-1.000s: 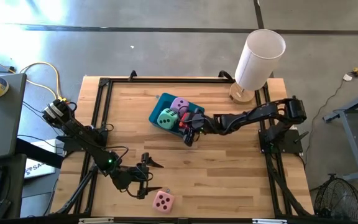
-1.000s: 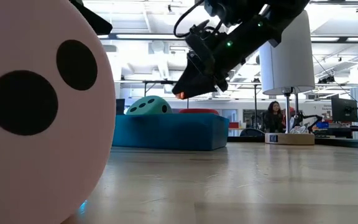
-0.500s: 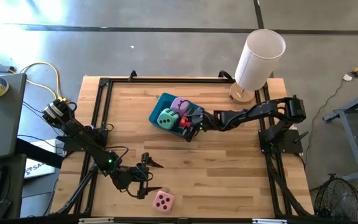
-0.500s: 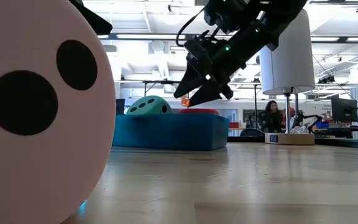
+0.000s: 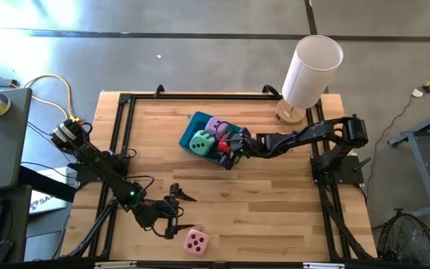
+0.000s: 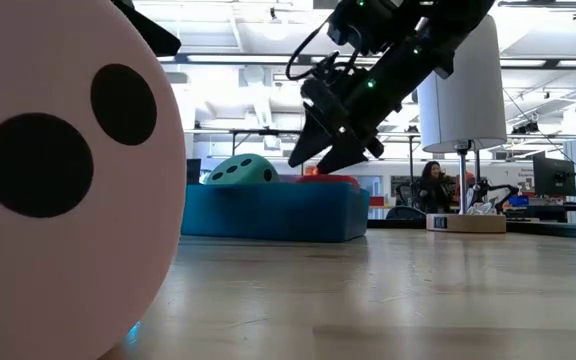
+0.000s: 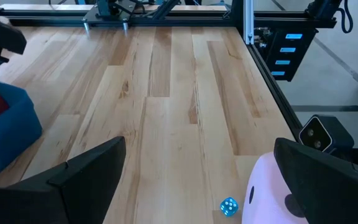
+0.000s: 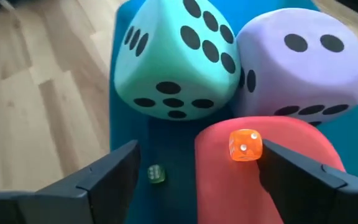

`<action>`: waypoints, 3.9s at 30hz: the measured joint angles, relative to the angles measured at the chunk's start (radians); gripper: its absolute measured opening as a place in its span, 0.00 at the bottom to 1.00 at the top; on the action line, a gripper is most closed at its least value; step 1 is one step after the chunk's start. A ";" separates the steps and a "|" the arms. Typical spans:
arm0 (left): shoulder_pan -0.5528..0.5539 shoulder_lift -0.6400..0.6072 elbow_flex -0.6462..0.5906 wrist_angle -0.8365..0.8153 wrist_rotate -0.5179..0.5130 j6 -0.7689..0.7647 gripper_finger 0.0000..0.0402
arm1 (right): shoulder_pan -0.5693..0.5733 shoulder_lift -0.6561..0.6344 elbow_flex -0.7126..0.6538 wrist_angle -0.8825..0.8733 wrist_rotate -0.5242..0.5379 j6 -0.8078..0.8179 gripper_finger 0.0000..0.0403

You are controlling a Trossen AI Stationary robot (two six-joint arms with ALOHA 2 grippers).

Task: Pick & Place Dice
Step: Put the small orange dice into the blue bin, then put the large pink dice into the blue bin

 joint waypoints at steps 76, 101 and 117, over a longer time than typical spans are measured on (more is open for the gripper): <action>-0.019 0.006 -0.001 0.166 0.101 0.206 1.00 | 0.243 -0.019 0.000 0.216 -0.037 -0.156 0.76; -0.052 0.090 0.000 0.392 0.003 0.475 1.00 | 0.338 -0.019 0.000 0.185 -0.033 -0.114 0.76; -0.091 0.089 0.005 0.471 0.028 0.610 1.00 | 0.352 -0.019 0.000 0.186 0.052 -0.083 0.76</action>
